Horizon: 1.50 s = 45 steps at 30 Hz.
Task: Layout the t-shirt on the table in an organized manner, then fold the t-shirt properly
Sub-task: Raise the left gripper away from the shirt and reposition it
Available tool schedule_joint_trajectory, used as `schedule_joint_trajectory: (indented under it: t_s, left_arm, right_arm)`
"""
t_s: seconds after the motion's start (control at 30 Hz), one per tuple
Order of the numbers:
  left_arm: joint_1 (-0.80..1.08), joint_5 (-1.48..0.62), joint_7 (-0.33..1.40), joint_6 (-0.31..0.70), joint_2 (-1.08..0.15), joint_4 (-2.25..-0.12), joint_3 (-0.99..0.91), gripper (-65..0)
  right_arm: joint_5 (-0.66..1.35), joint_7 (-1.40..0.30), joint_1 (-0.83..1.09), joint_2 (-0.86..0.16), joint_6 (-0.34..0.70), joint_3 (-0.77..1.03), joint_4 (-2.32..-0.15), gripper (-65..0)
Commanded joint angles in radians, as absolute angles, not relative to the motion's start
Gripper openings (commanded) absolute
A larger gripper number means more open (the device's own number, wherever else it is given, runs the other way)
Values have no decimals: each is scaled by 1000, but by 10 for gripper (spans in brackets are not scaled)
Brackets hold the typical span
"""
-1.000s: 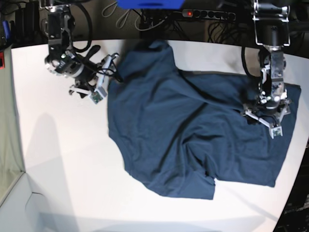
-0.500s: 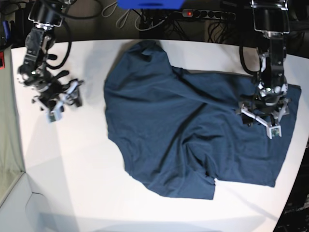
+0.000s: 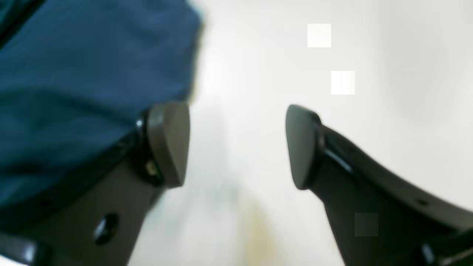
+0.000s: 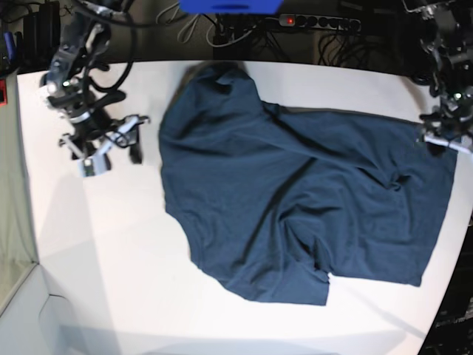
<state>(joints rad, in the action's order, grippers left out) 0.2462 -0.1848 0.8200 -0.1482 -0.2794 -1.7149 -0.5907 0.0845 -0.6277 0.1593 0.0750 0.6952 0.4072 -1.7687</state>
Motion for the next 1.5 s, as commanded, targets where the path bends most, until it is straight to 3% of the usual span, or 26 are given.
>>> schedule_joint_trajectory:
  t_s: [0.0,0.13,0.53,1.2,1.3,1.4,1.47]
  left_arm:
    - [243,-185,780,-107,-295,-1713,-611,-168]
    - [232,-177,725,-8,-286,-1596,-674,-168]
    - [142,-185,463,4,-305,-1316,-696,-168]
    - [22,-185,444,5,-302,-1122,-685,-175]
    - [10,-185,444,5,-303,-1092,-639,-233]
    - [8,-185,444,5,-305,-1086,-585,-374]
    - [12,-185,444,5,-300,-1095,-567,-434]
  right_arm:
    - [105,-596,156,70,698,397,-1787,-242]
    - [105,-596,177,70,698,340,-1785,-242]
    - [101,-602,194,65,698,335,-1784,-242]
    - [101,-596,232,62,698,335,-1785,-243]
    - [101,-596,232,62,698,335,-1785,-243]
    - [101,-596,231,62,698,335,-1785,-243]
    - [101,-596,231,62,698,335,-1785,-243]
